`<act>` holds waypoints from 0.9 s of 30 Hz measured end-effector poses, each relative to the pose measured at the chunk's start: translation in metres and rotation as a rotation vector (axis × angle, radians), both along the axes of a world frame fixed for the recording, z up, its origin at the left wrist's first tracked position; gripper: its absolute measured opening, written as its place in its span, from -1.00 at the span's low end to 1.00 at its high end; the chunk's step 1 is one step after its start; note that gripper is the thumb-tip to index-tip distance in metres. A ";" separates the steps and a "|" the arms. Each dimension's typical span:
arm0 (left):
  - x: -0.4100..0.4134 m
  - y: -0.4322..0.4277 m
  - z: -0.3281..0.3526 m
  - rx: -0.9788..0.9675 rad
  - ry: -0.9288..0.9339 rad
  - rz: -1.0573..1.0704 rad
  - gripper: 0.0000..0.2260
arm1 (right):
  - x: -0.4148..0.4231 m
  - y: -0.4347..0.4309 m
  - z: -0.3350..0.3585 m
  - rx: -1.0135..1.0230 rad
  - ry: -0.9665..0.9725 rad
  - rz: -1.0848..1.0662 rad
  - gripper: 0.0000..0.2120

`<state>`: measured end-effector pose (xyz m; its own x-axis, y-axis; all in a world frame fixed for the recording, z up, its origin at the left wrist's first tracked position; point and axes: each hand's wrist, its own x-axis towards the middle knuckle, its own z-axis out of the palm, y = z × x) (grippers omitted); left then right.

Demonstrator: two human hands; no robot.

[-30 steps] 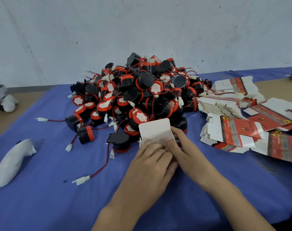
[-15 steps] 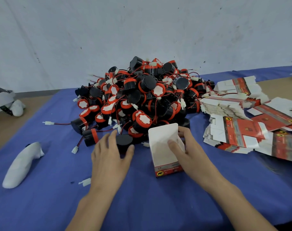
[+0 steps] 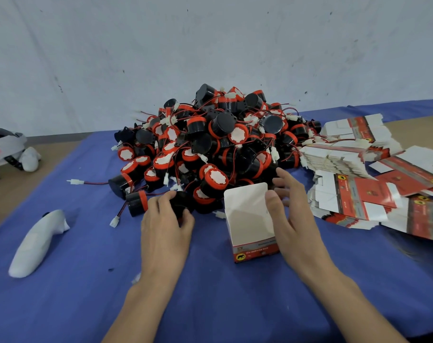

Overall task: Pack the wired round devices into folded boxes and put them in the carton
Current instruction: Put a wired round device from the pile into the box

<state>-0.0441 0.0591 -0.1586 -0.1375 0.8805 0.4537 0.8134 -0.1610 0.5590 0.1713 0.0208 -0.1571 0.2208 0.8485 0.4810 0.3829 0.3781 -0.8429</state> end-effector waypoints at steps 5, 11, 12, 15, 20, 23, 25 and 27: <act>0.000 -0.003 -0.002 0.041 -0.029 -0.068 -0.68 | 0.000 -0.003 0.004 0.102 -0.071 -0.111 -0.54; 0.008 -0.014 0.015 0.331 -0.189 -0.172 -0.70 | -0.003 -0.009 0.012 0.214 -0.181 -0.179 -0.58; 0.011 -0.018 0.018 0.397 -0.187 -0.202 -0.70 | -0.004 -0.010 0.014 0.230 -0.186 -0.175 -0.58; 0.023 -0.029 0.022 0.574 -0.035 -0.295 -0.73 | -0.012 -0.015 0.019 0.244 -0.199 -0.118 -0.57; 0.038 -0.042 0.017 0.689 0.109 -0.454 -0.73 | -0.025 -0.023 0.018 0.147 -0.186 0.178 -0.48; 0.041 -0.046 0.018 0.718 0.092 -0.505 -0.70 | -0.026 -0.023 0.015 -0.002 -0.045 0.372 -0.41; 0.043 -0.048 0.018 0.703 0.075 -0.540 -0.65 | -0.025 -0.022 0.015 -0.036 0.039 0.423 -0.37; 0.043 -0.050 0.018 0.670 0.040 -0.560 -0.60 | -0.026 -0.021 0.016 -0.012 0.082 0.430 -0.39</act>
<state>-0.0008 0.0092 -0.1405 0.2630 0.3596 0.8953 0.5333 -0.8275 0.1758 0.1453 -0.0007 -0.1414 -0.1165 0.8771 0.4661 0.1244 0.4784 -0.8693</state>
